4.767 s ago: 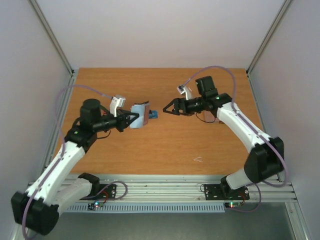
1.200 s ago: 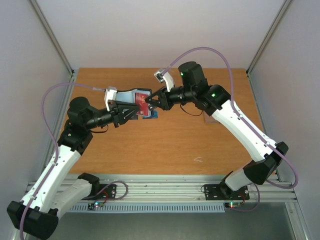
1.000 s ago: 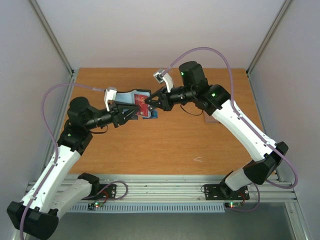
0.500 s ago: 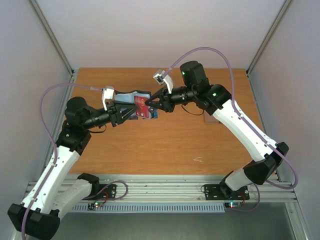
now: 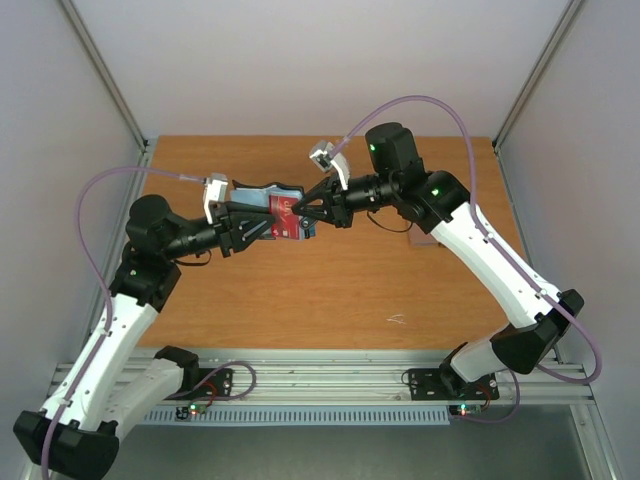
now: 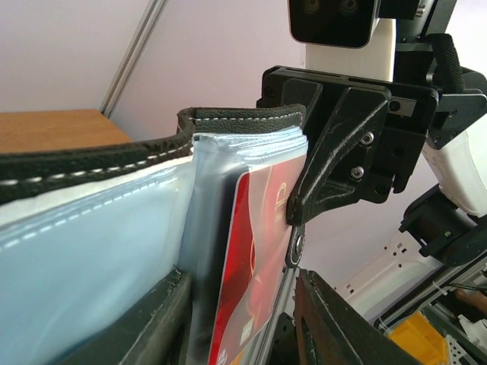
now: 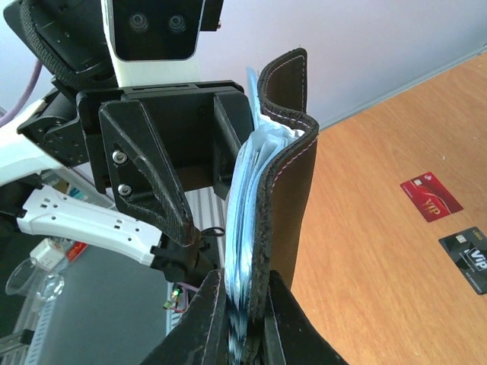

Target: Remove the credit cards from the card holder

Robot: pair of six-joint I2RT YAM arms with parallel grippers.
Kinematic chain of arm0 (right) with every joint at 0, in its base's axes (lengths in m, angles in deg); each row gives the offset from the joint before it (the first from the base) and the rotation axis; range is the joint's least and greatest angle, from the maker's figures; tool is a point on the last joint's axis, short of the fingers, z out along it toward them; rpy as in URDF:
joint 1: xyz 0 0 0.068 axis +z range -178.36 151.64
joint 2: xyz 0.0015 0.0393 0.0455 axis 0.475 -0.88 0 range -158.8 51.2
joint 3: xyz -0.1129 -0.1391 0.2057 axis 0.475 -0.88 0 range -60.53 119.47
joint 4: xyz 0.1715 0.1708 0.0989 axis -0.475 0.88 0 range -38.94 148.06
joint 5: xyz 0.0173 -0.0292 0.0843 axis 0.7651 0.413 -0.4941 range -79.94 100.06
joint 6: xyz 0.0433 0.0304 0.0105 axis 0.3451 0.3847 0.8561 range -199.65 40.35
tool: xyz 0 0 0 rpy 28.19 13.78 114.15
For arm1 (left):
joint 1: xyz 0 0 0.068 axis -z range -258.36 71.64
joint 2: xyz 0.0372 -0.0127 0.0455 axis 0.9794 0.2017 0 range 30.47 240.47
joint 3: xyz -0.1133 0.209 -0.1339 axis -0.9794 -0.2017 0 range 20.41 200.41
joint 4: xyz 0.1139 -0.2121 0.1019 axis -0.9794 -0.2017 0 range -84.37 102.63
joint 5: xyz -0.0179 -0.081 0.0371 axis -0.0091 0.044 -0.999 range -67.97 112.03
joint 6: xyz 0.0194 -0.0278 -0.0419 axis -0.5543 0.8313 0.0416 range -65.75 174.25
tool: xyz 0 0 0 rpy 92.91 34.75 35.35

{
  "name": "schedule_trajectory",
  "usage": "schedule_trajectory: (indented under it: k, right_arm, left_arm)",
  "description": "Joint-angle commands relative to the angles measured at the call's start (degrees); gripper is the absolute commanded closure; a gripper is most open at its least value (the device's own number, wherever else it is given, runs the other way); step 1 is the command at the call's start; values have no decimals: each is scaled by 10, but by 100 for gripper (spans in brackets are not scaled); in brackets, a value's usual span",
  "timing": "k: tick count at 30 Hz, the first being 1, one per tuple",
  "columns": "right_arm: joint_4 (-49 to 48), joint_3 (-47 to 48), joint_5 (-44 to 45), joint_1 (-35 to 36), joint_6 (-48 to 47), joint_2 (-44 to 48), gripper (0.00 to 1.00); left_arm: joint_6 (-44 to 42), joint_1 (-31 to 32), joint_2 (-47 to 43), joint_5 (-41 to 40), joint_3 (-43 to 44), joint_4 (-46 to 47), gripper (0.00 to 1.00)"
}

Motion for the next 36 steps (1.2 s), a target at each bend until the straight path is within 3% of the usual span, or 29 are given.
schedule_trajectory:
  k: [1,9,16,22,24,27,36]
  right_arm:
    - [-32,5,-83,13,5,19,99]
    - [-24,0,-81,13,-9,27,99]
    - [-47,17,-87,13,-1,15,99]
    - [-70,23,-98,13,11,-9,99]
    - [-73,24,-99,13,10,-13,99]
    - [-72,26,-95,13,9,-20,99]
    - [-77,-2,-105,-17,19,-8,97]
  left_arm:
    - [11,13,5,-9,-11,53,61]
    - [87,15,17,1,-4,130,60]
    - [108,15,16,2,-9,140,61]
    - [88,33,20,23,-3,148,69]
    - [86,34,22,26,-4,153,77]
    - [77,38,21,38,-2,158,98]
    - [74,17,-6,32,-14,163,100]
